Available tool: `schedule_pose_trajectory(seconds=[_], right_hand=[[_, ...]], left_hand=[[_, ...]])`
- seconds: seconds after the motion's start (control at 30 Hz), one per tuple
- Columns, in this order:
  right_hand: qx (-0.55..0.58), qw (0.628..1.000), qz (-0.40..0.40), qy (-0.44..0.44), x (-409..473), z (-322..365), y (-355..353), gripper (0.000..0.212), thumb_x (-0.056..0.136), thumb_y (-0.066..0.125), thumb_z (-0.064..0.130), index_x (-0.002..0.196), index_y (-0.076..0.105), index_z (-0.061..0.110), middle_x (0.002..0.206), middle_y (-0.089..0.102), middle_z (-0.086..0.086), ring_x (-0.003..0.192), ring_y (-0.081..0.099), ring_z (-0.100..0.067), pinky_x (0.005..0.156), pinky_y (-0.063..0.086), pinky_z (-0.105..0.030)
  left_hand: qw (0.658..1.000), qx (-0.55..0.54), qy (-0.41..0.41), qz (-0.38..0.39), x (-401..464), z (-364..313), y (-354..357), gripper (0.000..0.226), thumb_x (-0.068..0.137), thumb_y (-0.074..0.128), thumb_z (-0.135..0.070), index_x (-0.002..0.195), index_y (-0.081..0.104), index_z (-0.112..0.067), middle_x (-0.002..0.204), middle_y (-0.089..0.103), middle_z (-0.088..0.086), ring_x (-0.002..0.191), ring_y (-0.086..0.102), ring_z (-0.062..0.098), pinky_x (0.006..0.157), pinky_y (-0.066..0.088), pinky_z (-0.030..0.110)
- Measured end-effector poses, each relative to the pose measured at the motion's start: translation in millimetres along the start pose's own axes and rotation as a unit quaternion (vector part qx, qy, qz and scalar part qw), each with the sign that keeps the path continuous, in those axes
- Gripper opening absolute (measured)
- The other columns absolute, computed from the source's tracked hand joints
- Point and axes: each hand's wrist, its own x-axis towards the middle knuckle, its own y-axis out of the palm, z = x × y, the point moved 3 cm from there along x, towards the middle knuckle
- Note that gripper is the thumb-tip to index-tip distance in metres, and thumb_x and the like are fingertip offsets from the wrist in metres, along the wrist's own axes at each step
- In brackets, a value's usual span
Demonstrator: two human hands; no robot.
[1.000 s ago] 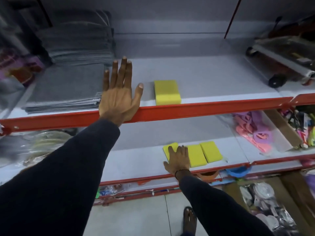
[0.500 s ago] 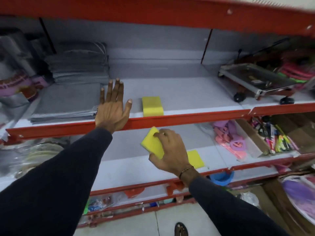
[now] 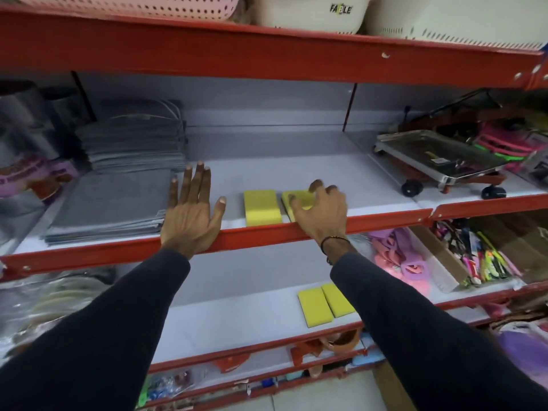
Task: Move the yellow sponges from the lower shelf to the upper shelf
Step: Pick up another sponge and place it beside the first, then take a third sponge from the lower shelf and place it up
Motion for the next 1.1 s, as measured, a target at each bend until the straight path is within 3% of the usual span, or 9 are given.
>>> schedule_pose_trajectory(seconds=[0.1, 0.2, 0.3, 0.37, 0.5, 0.63, 0.73, 0.9, 1.1], right_hand=[[0.094, 0.974, -0.207, -0.001, -25, -23, -21, 0.023, 0.078, 0.062, 0.038, 0.084, 0.059, 0.016, 0.081, 0.060, -0.002, 0.081, 0.054, -0.025, 0.075, 0.039, -0.039], [0.096, 0.971, -0.219, 0.021, -69, -65, -3, 0.019, 0.080, 0.061, 0.035, 0.078, 0.056, 0.017, 0.074, 0.058, 0.000, 0.077, 0.053, -0.024, 0.076, 0.038, -0.040], [-0.038, 0.997, 0.053, 0.043, -115, -109, 68, 0.044, 0.082, 0.053, 0.048, 0.108, 0.066, 0.015, 0.104, 0.071, -0.007, 0.103, 0.062, -0.031, 0.091, 0.045, -0.045], [-0.171, 0.944, 0.276, 0.062, -147, -134, 118, 0.071, 0.085, 0.045, 0.060, 0.139, 0.052, 0.015, 0.147, 0.052, -0.011, 0.139, 0.042, -0.032, 0.115, 0.028, -0.052], [-0.219, 0.895, 0.387, 0.033, -192, -134, 173, 0.085, 0.088, 0.044, 0.061, 0.153, 0.029, 0.010, 0.168, 0.012, -0.009, 0.155, 0.008, -0.035, 0.124, 0.001, -0.060], [-0.197, 0.897, 0.394, -0.011, -199, -94, 197, 0.069, 0.090, 0.054, 0.047, 0.149, 0.033, 0.018, 0.165, 0.016, -0.008, 0.148, 0.019, -0.048, 0.115, 0.016, -0.067], [-0.166, 0.908, 0.383, -0.040, -194, -77, 195, 0.052, 0.088, 0.059, 0.033, 0.136, 0.046, 0.018, 0.150, 0.037, -0.009, 0.121, 0.048, -0.041, 0.095, 0.043, -0.049], [-0.124, 0.942, 0.287, -0.125, -166, -62, 137, 0.051, 0.076, 0.053, 0.045, 0.119, 0.062, 0.020, 0.122, 0.061, -0.007, 0.093, 0.061, -0.035, 0.079, 0.047, -0.040], [-0.045, 0.956, 0.165, -0.240, -121, -31, 12, 0.049, 0.070, 0.048, 0.051, 0.103, 0.063, 0.018, 0.102, 0.064, -0.003, 0.082, 0.061, -0.032, 0.070, 0.050, -0.039]], left_hand=[[1.000, 0.000, 0.002, 0.001, 0, -2, 0, 0.078, 0.101, 0.010, -0.054, 0.165, -0.002, -0.011, 0.175, -0.009, 0.005, 0.161, -0.010, 0.023, 0.130, -0.001, 0.051], [1.000, 0.001, 0.000, -0.002, -2, -4, 1, 0.077, 0.102, 0.012, -0.052, 0.165, 0.000, -0.009, 0.175, -0.005, 0.007, 0.162, -0.006, 0.026, 0.131, -0.001, 0.051], [1.000, 0.003, 0.001, -0.003, -2, -4, 3, 0.076, 0.103, 0.013, -0.051, 0.165, 0.000, -0.009, 0.175, -0.006, 0.008, 0.162, -0.006, 0.027, 0.130, -0.004, 0.049], [1.000, 0.003, 0.000, 0.001, 2, -2, 5, 0.076, 0.102, 0.012, -0.053, 0.165, -0.002, -0.011, 0.175, -0.007, 0.007, 0.162, -0.007, 0.026, 0.130, -0.004, 0.049], [1.000, 0.010, 0.000, 0.002, 4, -1, 8, 0.076, 0.103, 0.010, -0.054, 0.165, -0.005, -0.012, 0.175, -0.010, 0.005, 0.161, -0.010, 0.024, 0.131, -0.004, 0.050], [1.000, 0.014, -0.003, 0.002, 5, 1, 11, 0.076, 0.103, 0.009, -0.054, 0.165, -0.006, -0.013, 0.175, -0.011, 0.006, 0.162, -0.010, 0.024, 0.131, -0.003, 0.049], [1.000, 0.015, -0.002, 0.000, 6, 0, 8, 0.077, 0.102, 0.009, -0.055, 0.165, -0.005, -0.012, 0.175, -0.010, 0.006, 0.162, -0.010, 0.024, 0.131, -0.003, 0.049], [1.000, 0.002, 0.001, 0.002, 2, -6, -3, 0.076, 0.103, 0.014, -0.052, 0.165, -0.004, -0.012, 0.175, -0.010, 0.006, 0.161, -0.010, 0.026, 0.131, -0.003, 0.049], [1.000, -0.003, 0.007, 0.007, -3, -7, -6, 0.076, 0.103, 0.013, -0.051, 0.165, 0.001, -0.009, 0.175, -0.007, 0.007, 0.161, -0.009, 0.027, 0.131, -0.003, 0.050]])
